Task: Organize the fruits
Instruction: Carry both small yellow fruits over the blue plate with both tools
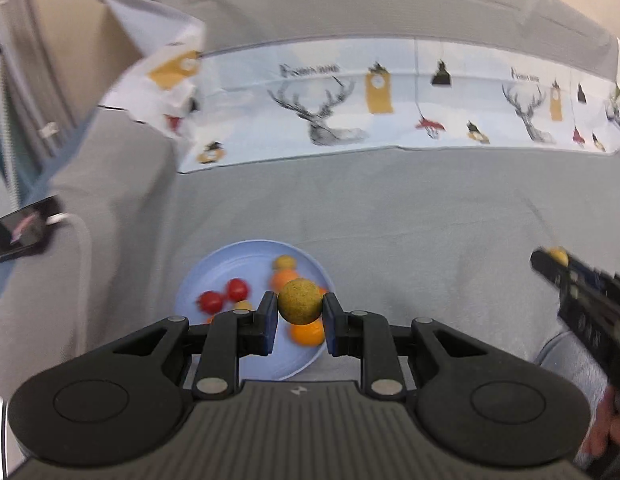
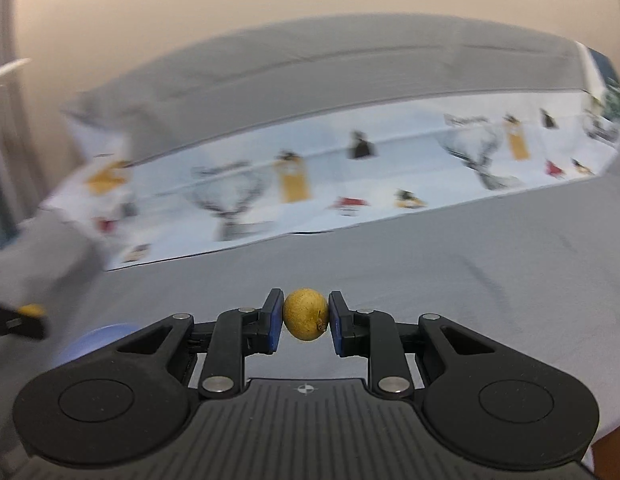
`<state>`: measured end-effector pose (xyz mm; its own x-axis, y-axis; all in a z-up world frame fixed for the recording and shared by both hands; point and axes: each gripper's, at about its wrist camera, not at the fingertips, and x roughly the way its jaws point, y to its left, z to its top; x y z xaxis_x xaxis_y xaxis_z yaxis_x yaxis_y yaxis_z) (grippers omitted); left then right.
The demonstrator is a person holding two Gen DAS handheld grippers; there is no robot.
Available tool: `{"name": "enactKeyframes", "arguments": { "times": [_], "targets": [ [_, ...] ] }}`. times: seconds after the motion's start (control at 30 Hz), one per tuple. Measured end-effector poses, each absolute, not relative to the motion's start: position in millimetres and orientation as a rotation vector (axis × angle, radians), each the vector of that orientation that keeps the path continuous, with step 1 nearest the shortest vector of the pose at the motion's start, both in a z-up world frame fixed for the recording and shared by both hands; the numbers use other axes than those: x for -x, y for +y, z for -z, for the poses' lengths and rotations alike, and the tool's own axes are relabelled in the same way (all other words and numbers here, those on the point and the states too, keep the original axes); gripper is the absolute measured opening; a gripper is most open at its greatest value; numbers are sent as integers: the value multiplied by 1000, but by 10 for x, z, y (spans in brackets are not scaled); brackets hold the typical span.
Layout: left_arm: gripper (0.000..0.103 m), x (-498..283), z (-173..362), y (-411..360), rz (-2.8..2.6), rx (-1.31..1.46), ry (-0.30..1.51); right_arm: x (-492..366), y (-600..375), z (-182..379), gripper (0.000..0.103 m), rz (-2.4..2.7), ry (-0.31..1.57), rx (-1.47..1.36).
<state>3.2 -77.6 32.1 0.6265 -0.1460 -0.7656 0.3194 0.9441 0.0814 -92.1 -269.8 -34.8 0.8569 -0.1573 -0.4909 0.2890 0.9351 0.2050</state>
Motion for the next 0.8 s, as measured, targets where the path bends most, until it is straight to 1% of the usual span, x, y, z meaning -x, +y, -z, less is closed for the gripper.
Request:
{"name": "enactKeyframes", "arguments": {
  "times": [0.23,0.4,0.57,0.8],
  "targets": [
    [27,410,-426,-220,214,-160,824,1192,-1919,66,26,10,520,-230],
    [27,603,-433,67,193,-123,812,1345,-1476,-64,26,-83,515,-117],
    [27,720,-469,241,191,-82,793,1513,-1286,-222,26,-97,468,-42],
    [26,745,-484,330,201,-49,782,1563,-1201,-284,26,-100,464,5]
  ]
}}
